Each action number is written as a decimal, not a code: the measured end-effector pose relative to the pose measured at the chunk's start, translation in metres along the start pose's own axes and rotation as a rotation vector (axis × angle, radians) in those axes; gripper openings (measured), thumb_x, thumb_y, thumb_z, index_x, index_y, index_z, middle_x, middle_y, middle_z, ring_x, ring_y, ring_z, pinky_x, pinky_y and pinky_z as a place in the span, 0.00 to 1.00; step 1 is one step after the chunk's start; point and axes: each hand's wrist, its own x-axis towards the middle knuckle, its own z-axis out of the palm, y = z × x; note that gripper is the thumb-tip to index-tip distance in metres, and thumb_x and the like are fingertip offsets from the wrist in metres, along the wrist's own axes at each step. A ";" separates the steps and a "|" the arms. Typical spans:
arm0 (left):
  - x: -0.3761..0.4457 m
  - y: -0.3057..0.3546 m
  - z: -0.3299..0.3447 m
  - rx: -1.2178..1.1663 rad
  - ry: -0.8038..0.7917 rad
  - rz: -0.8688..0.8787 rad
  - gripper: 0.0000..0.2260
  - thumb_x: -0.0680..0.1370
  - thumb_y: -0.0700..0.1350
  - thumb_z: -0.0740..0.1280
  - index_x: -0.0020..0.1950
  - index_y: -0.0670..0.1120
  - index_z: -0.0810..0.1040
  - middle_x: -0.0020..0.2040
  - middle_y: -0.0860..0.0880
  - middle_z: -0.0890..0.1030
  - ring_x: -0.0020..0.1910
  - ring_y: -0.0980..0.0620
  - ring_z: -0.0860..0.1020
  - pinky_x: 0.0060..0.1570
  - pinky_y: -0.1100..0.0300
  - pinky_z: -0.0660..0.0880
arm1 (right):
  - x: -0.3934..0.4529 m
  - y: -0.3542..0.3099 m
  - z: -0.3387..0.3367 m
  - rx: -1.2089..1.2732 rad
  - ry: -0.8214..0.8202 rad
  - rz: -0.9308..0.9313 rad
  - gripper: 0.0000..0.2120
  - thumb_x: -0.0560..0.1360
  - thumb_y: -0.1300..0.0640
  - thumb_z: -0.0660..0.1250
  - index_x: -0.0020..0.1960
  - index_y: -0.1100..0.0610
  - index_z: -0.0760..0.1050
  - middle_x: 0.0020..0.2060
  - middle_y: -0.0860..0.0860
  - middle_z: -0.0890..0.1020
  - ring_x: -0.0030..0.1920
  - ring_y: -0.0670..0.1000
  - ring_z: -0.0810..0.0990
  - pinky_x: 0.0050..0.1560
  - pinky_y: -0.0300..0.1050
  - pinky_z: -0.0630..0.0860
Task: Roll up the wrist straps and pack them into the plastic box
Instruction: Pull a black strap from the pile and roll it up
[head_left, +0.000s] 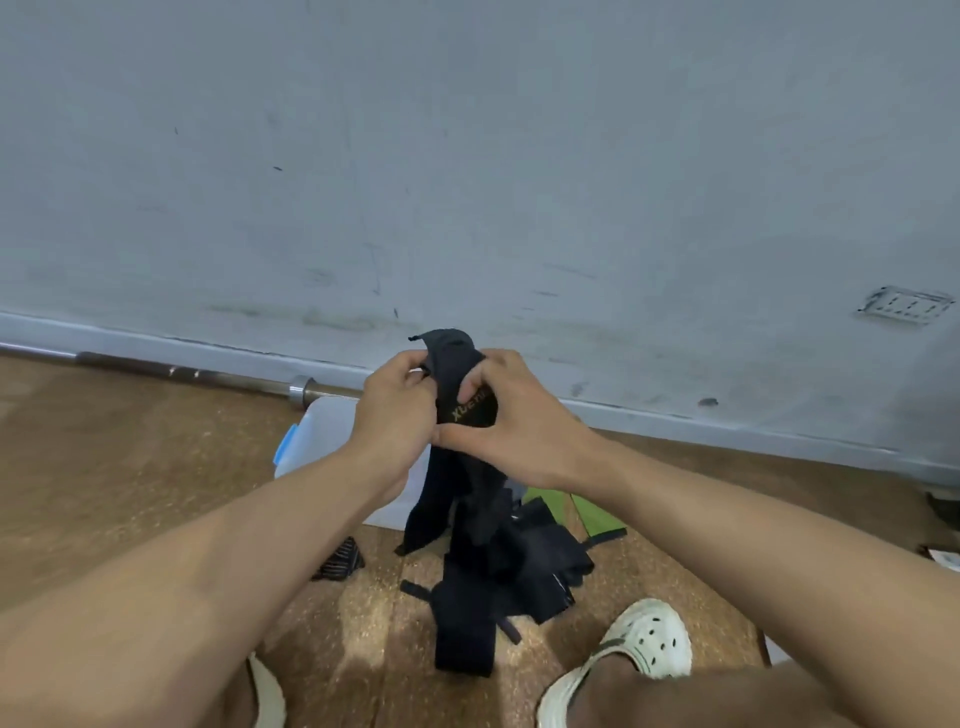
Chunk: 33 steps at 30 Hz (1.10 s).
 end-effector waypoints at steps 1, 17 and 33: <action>0.001 0.001 -0.007 0.000 -0.006 -0.010 0.17 0.82 0.35 0.56 0.62 0.48 0.80 0.54 0.45 0.85 0.51 0.48 0.83 0.48 0.53 0.81 | 0.001 -0.001 0.002 0.004 0.036 -0.017 0.16 0.72 0.40 0.75 0.49 0.47 0.72 0.58 0.42 0.72 0.57 0.41 0.74 0.55 0.39 0.72; 0.017 -0.002 -0.046 -0.121 -0.039 -0.071 0.05 0.83 0.44 0.66 0.56 0.48 0.81 0.44 0.51 0.86 0.42 0.53 0.84 0.57 0.45 0.81 | 0.021 -0.010 0.004 0.459 0.202 0.007 0.12 0.76 0.64 0.75 0.46 0.56 0.71 0.47 0.43 0.87 0.45 0.41 0.85 0.42 0.32 0.76; 0.008 -0.008 -0.049 0.145 -0.410 0.061 0.05 0.77 0.41 0.74 0.52 0.46 0.86 0.50 0.51 0.88 0.51 0.54 0.84 0.56 0.60 0.78 | 0.026 0.004 -0.023 0.563 0.187 0.291 0.15 0.83 0.59 0.61 0.54 0.49 0.87 0.51 0.44 0.87 0.56 0.50 0.85 0.54 0.47 0.82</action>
